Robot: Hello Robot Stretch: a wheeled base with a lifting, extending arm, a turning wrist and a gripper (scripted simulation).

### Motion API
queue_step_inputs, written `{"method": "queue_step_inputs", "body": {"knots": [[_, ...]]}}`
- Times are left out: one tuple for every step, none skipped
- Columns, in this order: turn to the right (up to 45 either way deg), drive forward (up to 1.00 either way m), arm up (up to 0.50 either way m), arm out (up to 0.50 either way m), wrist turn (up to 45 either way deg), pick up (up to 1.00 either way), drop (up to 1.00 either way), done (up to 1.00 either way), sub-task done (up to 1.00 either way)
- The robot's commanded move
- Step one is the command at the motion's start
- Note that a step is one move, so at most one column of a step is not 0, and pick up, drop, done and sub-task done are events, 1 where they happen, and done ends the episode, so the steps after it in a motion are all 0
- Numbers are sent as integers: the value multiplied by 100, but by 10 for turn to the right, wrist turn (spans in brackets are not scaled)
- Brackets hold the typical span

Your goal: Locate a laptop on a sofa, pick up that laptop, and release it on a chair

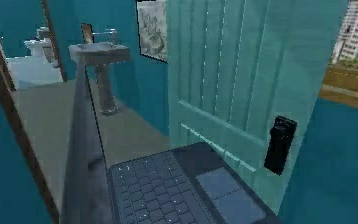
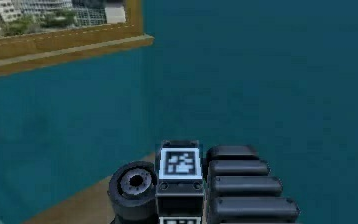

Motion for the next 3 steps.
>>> {"method": "queue_step_inputs", "body": {"knots": [[-120,0,0,0,0,0,0,0,0],[0,100,0,0,0,0,0,0,0],[-150,0,0,0,0,0,0,0,0]]}}
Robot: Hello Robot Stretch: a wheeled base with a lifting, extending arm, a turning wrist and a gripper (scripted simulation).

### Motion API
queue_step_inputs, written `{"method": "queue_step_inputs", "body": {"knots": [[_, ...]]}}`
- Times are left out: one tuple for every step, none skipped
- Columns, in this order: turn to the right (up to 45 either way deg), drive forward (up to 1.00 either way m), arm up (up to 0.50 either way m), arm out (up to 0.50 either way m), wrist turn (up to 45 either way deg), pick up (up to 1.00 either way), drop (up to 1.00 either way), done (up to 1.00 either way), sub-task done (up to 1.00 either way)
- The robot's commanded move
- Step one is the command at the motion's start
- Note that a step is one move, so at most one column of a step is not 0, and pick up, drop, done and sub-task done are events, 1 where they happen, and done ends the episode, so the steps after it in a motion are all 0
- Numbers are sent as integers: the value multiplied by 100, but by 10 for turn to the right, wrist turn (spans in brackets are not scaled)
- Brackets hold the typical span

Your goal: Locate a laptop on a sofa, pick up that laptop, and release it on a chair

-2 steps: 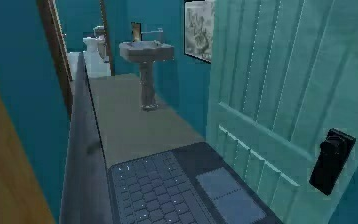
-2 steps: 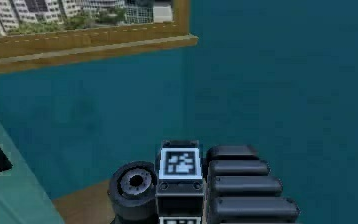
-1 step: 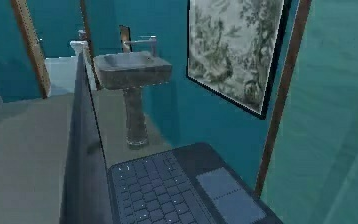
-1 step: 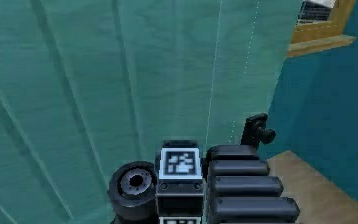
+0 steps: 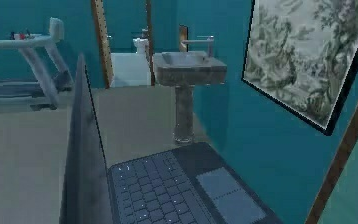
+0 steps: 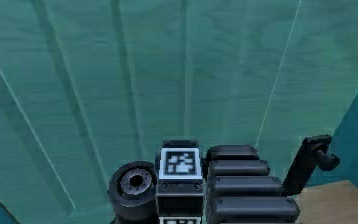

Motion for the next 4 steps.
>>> {"method": "queue_step_inputs", "body": {"knots": [[0,15,0,0,0,0,0,0,0],[-150,0,0,0,0,0,0,0,0],[0,100,0,0,0,0,0,0,0],[-30,0,0,0,0,0,0,0,0]]}}
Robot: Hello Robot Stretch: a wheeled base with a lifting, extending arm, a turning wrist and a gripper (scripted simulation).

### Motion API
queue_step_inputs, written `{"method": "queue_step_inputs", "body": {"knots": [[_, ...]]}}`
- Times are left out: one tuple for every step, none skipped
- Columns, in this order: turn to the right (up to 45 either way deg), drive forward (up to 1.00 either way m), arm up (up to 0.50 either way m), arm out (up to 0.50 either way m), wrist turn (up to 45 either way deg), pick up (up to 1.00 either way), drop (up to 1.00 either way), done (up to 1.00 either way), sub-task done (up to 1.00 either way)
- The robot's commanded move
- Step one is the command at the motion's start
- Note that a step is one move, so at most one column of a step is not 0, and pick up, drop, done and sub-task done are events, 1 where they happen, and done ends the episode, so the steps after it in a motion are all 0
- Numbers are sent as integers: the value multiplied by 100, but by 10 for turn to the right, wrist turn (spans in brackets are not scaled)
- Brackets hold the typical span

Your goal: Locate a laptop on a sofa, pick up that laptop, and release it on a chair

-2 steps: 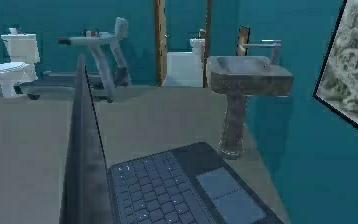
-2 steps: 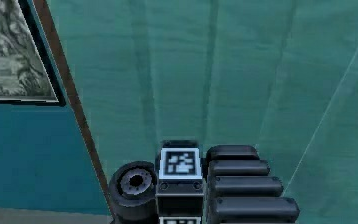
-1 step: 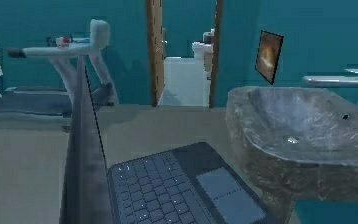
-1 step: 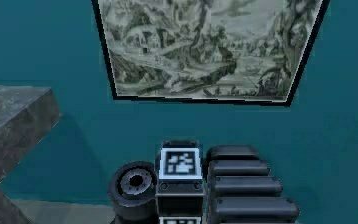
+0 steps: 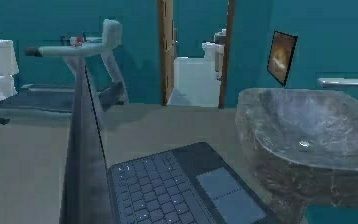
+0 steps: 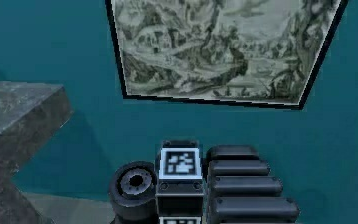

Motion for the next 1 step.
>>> {"method": "queue_step_inputs", "body": {"knots": [[-360,0,0,0,0,0,0,0,0]]}}
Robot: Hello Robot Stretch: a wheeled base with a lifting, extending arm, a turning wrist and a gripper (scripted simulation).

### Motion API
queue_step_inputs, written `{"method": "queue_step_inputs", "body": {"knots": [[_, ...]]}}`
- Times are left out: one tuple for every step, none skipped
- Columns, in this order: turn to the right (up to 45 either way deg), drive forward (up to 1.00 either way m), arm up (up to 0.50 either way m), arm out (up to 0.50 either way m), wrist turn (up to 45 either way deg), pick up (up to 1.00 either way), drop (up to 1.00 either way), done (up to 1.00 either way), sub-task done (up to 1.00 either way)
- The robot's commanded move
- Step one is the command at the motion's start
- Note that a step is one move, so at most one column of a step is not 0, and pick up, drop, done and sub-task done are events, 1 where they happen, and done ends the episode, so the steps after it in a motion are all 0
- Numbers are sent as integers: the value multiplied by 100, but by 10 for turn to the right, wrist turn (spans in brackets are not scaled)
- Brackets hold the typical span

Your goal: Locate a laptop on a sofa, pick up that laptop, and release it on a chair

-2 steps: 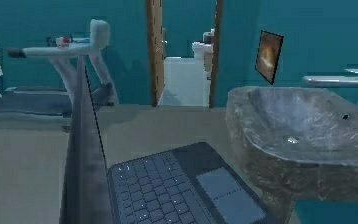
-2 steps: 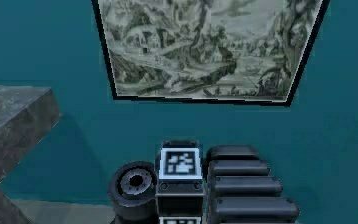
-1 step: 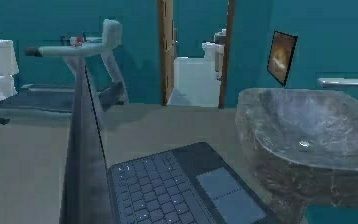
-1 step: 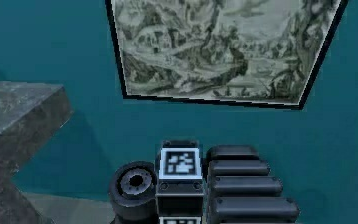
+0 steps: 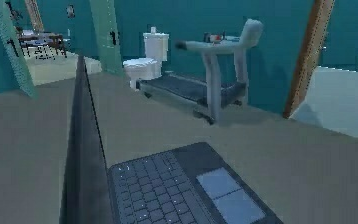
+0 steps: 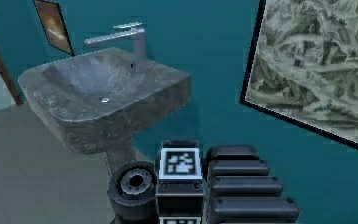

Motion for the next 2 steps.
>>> {"method": "queue_step_inputs", "body": {"knots": [[0,45,0,0,0,0,0,0,0],[390,0,0,0,0,0,0,0,0]]}}
